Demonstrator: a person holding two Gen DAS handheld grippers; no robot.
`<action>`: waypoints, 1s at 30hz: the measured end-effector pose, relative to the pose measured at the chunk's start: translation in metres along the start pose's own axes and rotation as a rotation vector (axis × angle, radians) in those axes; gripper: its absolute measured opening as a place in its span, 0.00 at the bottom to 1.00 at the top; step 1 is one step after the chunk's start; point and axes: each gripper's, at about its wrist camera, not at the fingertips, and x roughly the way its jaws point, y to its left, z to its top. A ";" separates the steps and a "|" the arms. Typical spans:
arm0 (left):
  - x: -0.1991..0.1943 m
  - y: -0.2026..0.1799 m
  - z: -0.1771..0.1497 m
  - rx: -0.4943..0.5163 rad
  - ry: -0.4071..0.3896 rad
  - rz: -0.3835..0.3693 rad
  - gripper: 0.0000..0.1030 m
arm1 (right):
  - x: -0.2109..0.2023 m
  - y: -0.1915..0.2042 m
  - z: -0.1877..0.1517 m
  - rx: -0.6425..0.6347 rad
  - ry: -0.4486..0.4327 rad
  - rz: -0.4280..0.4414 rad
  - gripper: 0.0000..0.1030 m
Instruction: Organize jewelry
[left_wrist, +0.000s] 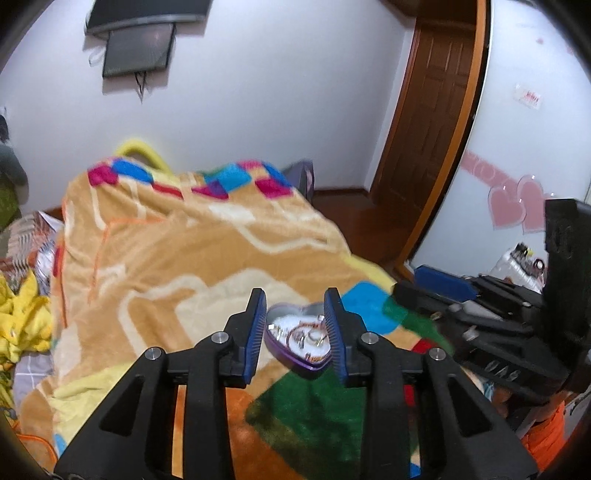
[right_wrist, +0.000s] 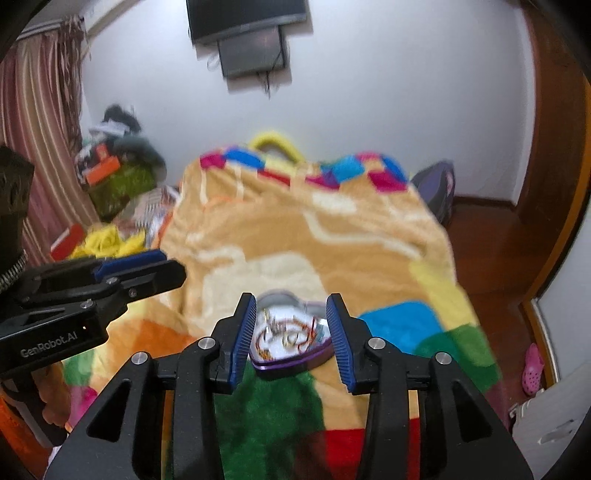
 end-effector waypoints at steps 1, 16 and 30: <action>-0.008 -0.002 0.002 0.003 -0.019 0.002 0.33 | -0.012 0.001 0.004 0.004 -0.033 0.000 0.35; -0.152 -0.054 0.004 0.071 -0.420 0.138 0.86 | -0.164 0.045 0.013 -0.037 -0.490 -0.048 0.49; -0.180 -0.063 -0.018 0.083 -0.489 0.171 0.97 | -0.175 0.072 0.000 -0.057 -0.583 -0.170 0.90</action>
